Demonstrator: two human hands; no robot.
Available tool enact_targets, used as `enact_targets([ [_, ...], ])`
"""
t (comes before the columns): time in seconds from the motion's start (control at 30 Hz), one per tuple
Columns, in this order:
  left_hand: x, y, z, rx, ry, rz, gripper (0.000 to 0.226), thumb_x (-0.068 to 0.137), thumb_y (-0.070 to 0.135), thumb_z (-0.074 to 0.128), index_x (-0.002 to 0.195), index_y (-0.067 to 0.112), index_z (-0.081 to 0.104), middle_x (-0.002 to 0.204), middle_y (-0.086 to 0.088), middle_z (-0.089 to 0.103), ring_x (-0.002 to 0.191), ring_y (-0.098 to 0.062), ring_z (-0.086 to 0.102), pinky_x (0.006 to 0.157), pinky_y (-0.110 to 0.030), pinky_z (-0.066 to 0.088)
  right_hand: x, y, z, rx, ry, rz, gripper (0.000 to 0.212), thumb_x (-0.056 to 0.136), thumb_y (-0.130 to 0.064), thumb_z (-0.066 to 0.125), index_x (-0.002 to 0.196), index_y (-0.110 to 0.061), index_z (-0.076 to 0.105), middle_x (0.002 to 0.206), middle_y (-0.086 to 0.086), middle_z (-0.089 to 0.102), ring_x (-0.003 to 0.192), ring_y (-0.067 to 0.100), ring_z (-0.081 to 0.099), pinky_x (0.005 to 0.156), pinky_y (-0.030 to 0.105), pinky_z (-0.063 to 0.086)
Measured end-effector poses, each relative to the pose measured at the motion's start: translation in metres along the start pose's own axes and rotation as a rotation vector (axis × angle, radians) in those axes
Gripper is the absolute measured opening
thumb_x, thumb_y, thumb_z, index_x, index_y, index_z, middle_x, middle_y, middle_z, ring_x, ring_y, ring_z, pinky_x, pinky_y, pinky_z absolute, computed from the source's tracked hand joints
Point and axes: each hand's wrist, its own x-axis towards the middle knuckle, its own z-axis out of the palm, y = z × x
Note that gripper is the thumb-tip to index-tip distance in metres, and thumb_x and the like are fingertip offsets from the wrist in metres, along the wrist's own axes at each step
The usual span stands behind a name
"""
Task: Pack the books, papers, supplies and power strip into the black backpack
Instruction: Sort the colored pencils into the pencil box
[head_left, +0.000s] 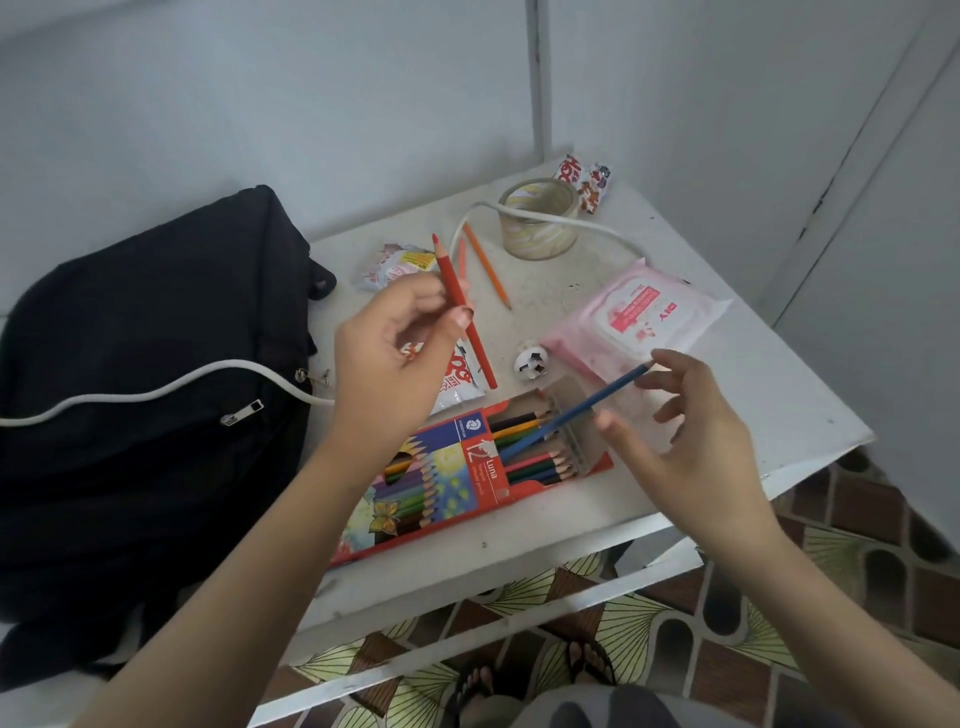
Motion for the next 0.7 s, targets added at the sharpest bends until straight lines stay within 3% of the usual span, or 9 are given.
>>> enact_targets([
  [0.1,-0.002,0.000,0.001,0.012,-0.005,0.018,0.020,0.087,0.000,0.061,0.102,0.011,0.062,0.094,0.004,0.068,0.091,-0.007,0.067,0.082,-0.018,0.051,-0.011,0.007,0.008,-0.239,0.040,-0.117,0.099,0.062,-0.056,0.074,0.139,-0.006,0.038,0.124,0.008,0.050,0.113,0.024,0.046,0.094,0.030,0.035],
  [0.23,-0.003,0.001,0.004,0.007,-0.005,0.016,0.020,0.087,0.000,0.061,0.103,0.011,0.062,0.095,0.006,0.067,0.091,-0.005,0.066,0.082,-0.019,0.052,-0.018,0.020,0.019,-0.344,0.160,-0.196,0.068,0.068,-0.033,0.082,0.124,-0.004,0.056,0.118,0.019,0.053,0.099,0.034,0.051,0.083,0.042,0.047],
  [0.37,-0.003,0.002,0.005,0.015,0.001,0.014,0.020,0.087,0.001,0.061,0.104,0.010,0.063,0.097,0.007,0.067,0.093,-0.005,0.066,0.082,-0.020,0.053,-0.024,0.020,0.028,-0.371,0.186,-0.347,0.031,0.073,-0.016,0.078,0.103,-0.012,0.070,0.112,0.020,0.058,0.084,0.032,0.053,0.070,0.040,0.047],
  [0.6,-0.002,0.008,0.009,-0.014,-0.022,0.041,0.022,0.087,0.000,0.062,0.106,0.011,0.063,0.097,0.004,0.068,0.091,-0.006,0.067,0.080,-0.018,0.052,-0.023,0.021,0.033,-0.422,0.106,-0.454,0.031,0.069,-0.007,0.080,0.097,-0.020,0.076,0.113,0.017,0.062,0.095,0.032,0.051,0.074,0.042,0.045],
  [0.7,-0.003,0.008,0.015,-0.026,-0.099,-0.002,0.026,0.085,-0.001,0.063,0.107,0.014,0.064,0.094,0.007,0.068,0.087,-0.003,0.067,0.079,-0.015,0.051,-0.021,0.023,0.034,-0.402,0.094,-0.461,0.026,0.075,-0.010,0.070,0.097,-0.021,0.076,0.114,0.017,0.061,0.097,0.028,0.045,0.073,0.042,0.045],
])
